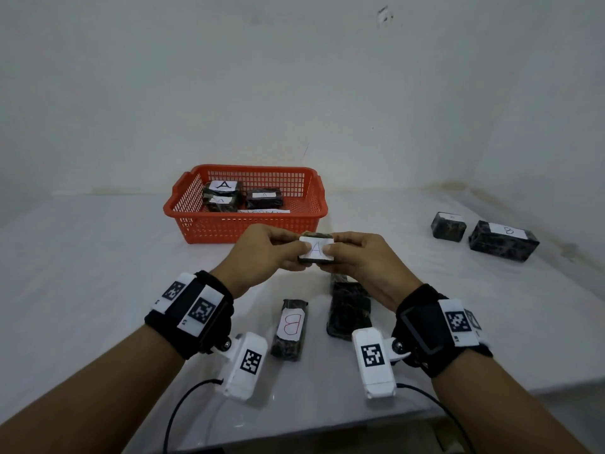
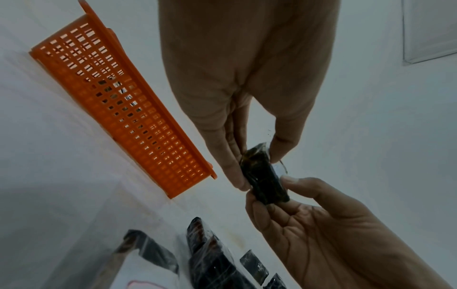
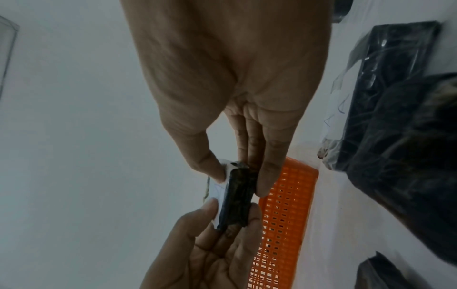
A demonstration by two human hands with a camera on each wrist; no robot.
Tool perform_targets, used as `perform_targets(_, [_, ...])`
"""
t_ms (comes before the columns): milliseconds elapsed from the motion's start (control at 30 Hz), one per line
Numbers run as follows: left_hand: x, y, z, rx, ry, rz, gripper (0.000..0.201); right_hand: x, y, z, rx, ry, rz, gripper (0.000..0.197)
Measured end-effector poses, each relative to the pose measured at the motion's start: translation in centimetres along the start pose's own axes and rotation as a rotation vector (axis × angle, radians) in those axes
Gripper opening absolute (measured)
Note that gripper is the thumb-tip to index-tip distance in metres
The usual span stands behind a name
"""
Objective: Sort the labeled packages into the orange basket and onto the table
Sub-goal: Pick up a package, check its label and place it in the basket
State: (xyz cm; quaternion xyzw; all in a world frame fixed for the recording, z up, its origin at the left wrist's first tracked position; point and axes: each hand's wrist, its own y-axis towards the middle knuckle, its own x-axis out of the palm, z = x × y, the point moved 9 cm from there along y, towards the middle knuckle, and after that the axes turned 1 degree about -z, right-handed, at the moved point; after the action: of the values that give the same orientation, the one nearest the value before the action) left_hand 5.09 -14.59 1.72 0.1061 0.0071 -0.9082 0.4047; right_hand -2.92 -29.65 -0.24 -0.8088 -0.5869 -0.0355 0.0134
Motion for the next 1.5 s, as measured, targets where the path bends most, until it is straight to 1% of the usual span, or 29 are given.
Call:
perform_targets(100, [0.0,-0.3,-0.1,-0.005,0.003,-0.002,0.019,0.2,-0.3,0.0,0.001,-0.020,0.005,0.022])
perform_targets(200, [0.3,-0.6,-0.2,-0.024,-0.045,-0.012,0.020,-0.1,-0.3,-0.2,-0.034,-0.060,0.057,0.020])
perform_targets(267, [0.2,-0.7,-0.4,-0.035,-0.058,-0.006,0.021,-0.1,-0.3,-0.2,-0.041,-0.079,0.067,0.021])
perform_targets(433, [-0.4,-0.4,-0.7,-0.035,-0.036,0.051,0.015,0.7,-0.6,0.1,-0.018,-0.066,0.016,0.030])
perform_targets(600, [0.2,-0.6,-0.8,-0.025,-0.061,-0.007,0.020,0.1,-0.7,-0.1,-0.022,-0.092,0.044,0.030])
perform_targets(700, [0.3,-0.6,-0.7,-0.002,-0.040,0.019,0.021,0.0,-0.7,0.2,-0.008,-0.126,0.024,0.029])
perform_targets(767, [0.3,-0.6,-0.7,0.003,-0.037,0.029,0.021,-0.2,-0.7,0.2,-0.014,-0.137,0.036,0.026])
perform_targets(900, [0.7,-0.6,-0.9,0.004,-0.033,-0.010,0.023,-0.6,-0.9,0.2,-0.030,-0.143,0.080,0.021])
perform_targets(967, [0.4,-0.5,-0.8,0.015,-0.009,0.023,0.020,-0.3,-0.9,0.2,-0.024,-0.111,0.055,0.024])
perform_targets(1067, [0.0,-0.4,-0.4,0.074,0.057,0.041,0.021,0.5,-0.9,0.3,0.012,-0.033,-0.012,0.028])
perform_targets(1133, [0.0,-0.5,-0.1,0.103,0.063,0.030,0.026,0.4,-0.9,0.5,0.055,0.019,-0.013,0.030])
perform_targets(1200, [0.2,-0.6,0.0,0.112,0.042,0.009,0.031,0.2,-0.8,0.7,0.070,0.026,-0.010,0.026])
perform_targets(1267, [0.7,-0.8,0.0,0.099,0.009,-0.027,0.034,0.0,-0.8,0.7,0.048,0.021,0.004,0.020])
perform_targets(1367, [1.4,-0.9,-0.4,0.056,-0.066,-0.074,0.029,-0.3,-0.7,0.5,0.005,0.014,0.036,0.021])
perform_targets(1433, [0.9,-0.8,-0.7,0.036,-0.081,-0.020,0.025,-0.2,-0.7,0.5,-0.002,-0.002,0.025,0.023])
perform_targets(1500, [0.4,-0.6,-0.9,0.036,-0.046,0.044,0.020,0.0,-0.7,0.4,0.000,-0.018,0.018,0.023])
